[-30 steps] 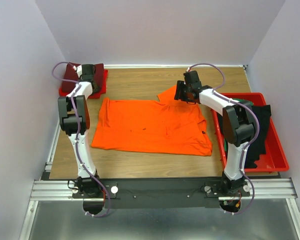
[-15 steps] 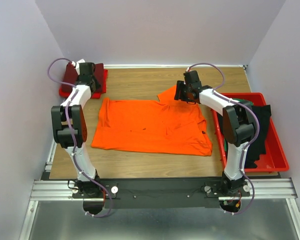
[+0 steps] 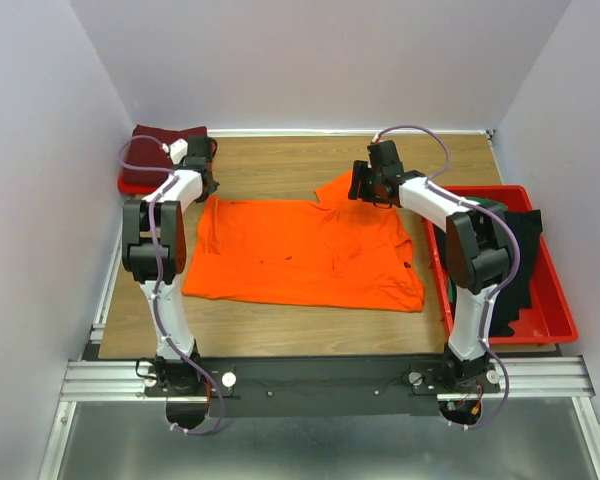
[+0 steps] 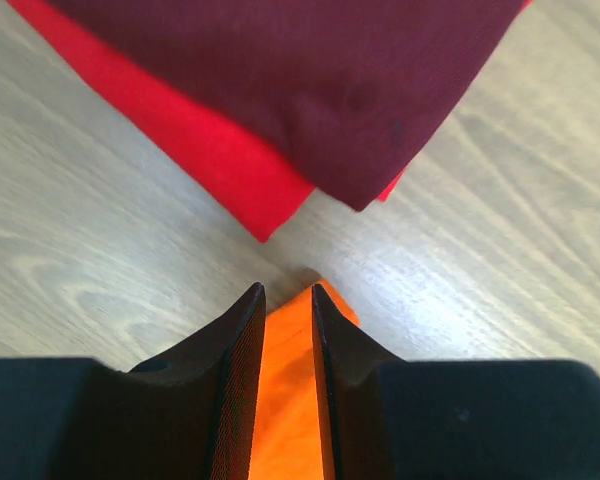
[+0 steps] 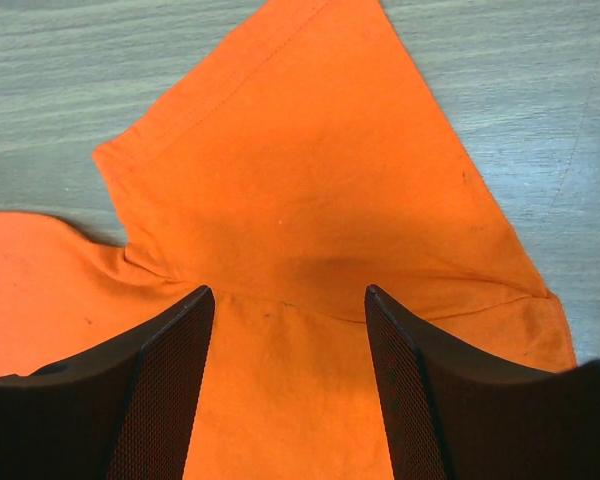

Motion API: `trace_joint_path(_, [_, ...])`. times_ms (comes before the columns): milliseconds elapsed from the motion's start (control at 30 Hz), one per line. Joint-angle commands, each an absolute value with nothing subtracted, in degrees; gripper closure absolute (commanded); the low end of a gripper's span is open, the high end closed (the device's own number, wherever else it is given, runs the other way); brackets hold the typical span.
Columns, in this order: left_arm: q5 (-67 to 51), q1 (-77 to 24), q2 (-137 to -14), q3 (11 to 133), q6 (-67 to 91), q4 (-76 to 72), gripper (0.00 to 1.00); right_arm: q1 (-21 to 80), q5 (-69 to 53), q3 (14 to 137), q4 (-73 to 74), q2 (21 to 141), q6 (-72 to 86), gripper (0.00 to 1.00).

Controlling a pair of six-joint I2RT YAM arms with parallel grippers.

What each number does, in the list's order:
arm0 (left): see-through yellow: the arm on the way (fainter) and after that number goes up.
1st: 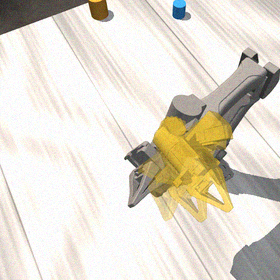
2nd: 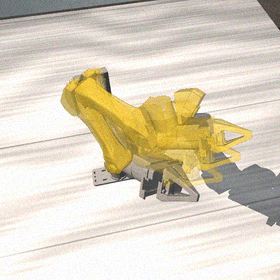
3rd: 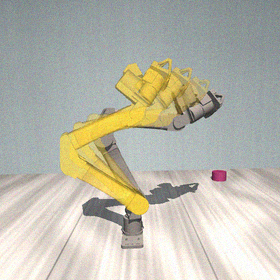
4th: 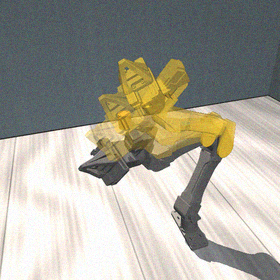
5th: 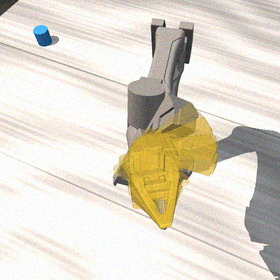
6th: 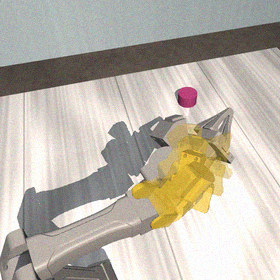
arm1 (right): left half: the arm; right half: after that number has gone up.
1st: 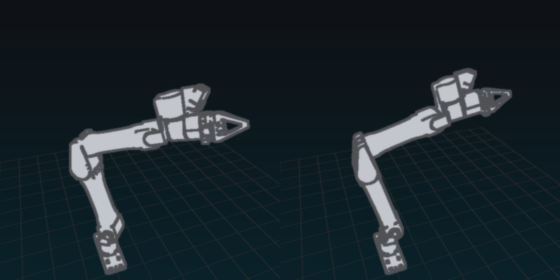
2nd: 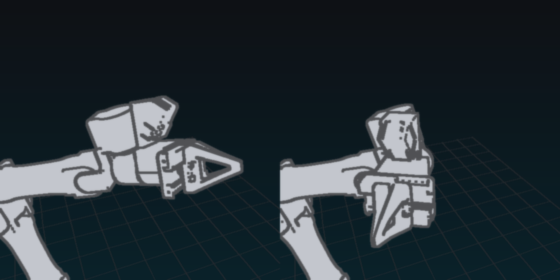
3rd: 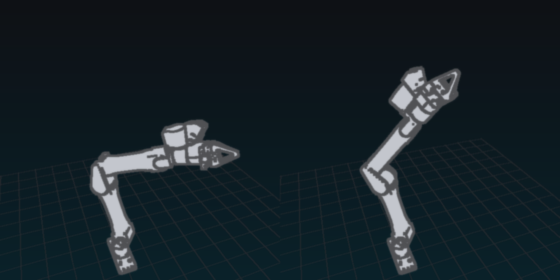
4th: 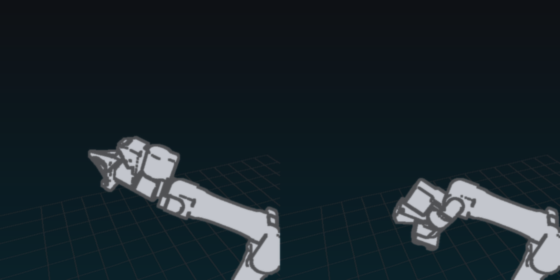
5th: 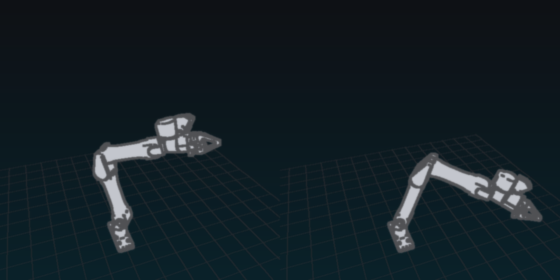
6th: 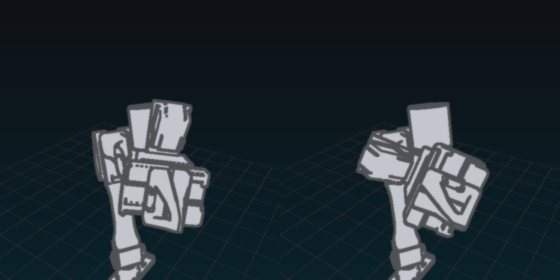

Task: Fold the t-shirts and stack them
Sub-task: Fold the tshirt

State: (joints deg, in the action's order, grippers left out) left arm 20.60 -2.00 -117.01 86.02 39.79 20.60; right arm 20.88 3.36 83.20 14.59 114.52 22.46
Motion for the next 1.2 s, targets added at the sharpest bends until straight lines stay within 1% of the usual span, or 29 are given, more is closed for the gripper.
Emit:
trace_joint_path(0, [22.33,-2.29,-119.09,90.17,42.98,23.38,0.67,20.65,2.29,83.50,13.80,112.06,22.06,0.31])
trace_joint_path(933, [19.42,-2.72,-124.10,92.81,44.21,24.87,0.67,20.65,3.16,82.71,13.62,112.32,22.15,0.31])
trace_joint_path(1000, [19.34,-2.72,-124.01,92.81,44.12,24.70,0.70,20.65,3.34,82.71,13.62,112.50,22.15,0.31])
trace_joint_path(1033, [19.25,-2.72,-123.75,92.73,43.77,24.61,0.75,20.65,3.60,82.71,13.62,112.67,22.15,0.31])
trace_joint_path(1067, [19.25,-2.72,-123.75,92.72,43.77,24.52,0.75,20.65,3.60,82.71,13.54,112.68,22.15,0.31])
trace_joint_path(1100, [19.25,-2.72,-123.66,92.72,43.60,24.43,0.81,20.57,3.86,82.71,13.54,112.76,22.24,0.31])
trace_joint_path(1133, [19.25,-2.72,-123.66,92.72,43.51,24.35,0.84,20.57,3.87,82.71,13.54,112.85,22.15,0.31])
trace_joint_path(1167, [19.16,-2.72,-123.40,92.64,43.24,24.26,0.95,20.57,4.13,82.71,13.54,113.03,22.15,0.31])
